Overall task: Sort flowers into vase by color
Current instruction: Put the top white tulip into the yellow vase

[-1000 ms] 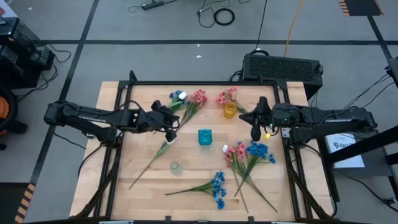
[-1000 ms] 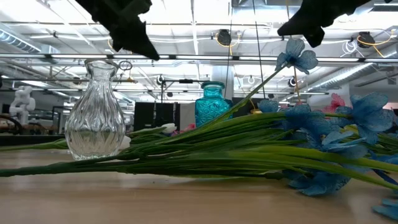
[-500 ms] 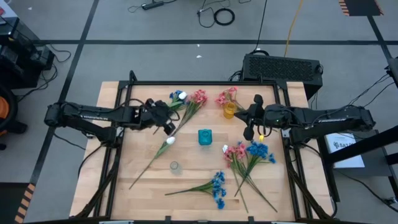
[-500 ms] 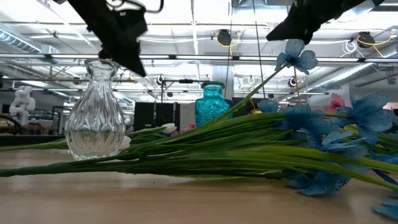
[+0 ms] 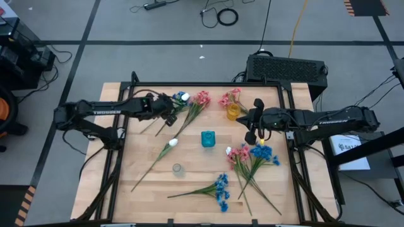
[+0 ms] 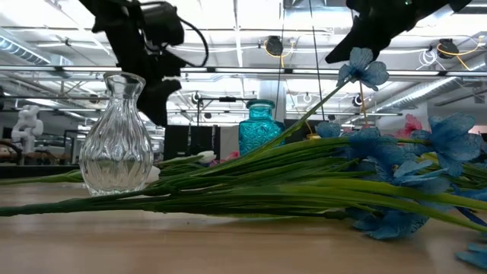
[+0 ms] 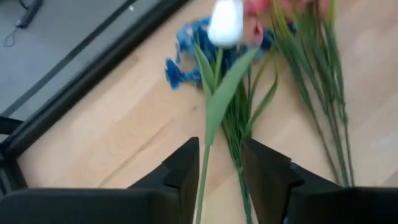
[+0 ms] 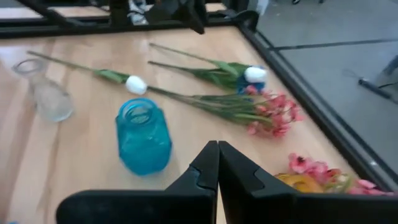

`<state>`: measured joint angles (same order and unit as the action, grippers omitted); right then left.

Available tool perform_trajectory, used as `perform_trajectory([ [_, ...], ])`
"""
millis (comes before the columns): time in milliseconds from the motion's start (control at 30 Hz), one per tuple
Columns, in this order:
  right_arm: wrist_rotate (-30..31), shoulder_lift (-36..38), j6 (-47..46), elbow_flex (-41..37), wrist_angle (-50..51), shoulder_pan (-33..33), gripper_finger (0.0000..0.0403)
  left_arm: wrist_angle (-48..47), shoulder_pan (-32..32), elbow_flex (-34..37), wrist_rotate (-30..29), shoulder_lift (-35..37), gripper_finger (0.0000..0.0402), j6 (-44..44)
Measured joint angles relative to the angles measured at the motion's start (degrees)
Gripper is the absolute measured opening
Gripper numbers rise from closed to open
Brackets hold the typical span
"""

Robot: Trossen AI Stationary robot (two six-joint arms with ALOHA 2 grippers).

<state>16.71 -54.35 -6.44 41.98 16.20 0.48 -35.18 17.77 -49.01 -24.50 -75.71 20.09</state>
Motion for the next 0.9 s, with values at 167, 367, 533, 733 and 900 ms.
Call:
perform_trajectory([
  [167, -2.14, 0.0, -0.2, 0.0, 1.12, 0.02, 0.0, 0.31, 1.57, 0.0, 3.17, -4.93, 0.0133, -4.16],
  [367, -3.62, 0.0, -1.86, 0.0, 4.1, 0.01, 0.0, -1.75, 2.59, 0.07, 10.22, -6.04, 0.0134, -3.92],
  [533, -5.13, 0.0, -1.88, 0.0, 4.82, 0.05, 0.0, -1.51, 2.36, 0.07, 11.53, -5.56, 0.0134, -7.43],
  [733, -5.11, 0.0, -1.88, 0.0, 6.09, 0.05, 0.0, -1.87, 2.14, 0.08, 10.04, -5.59, 0.0134, -12.99],
  [900, -5.11, 0.0, -1.88, 0.0, 6.87, 0.05, 0.0, 6.43, 2.44, 4.79, 5.64, -5.56, 0.0134, -17.6],
])
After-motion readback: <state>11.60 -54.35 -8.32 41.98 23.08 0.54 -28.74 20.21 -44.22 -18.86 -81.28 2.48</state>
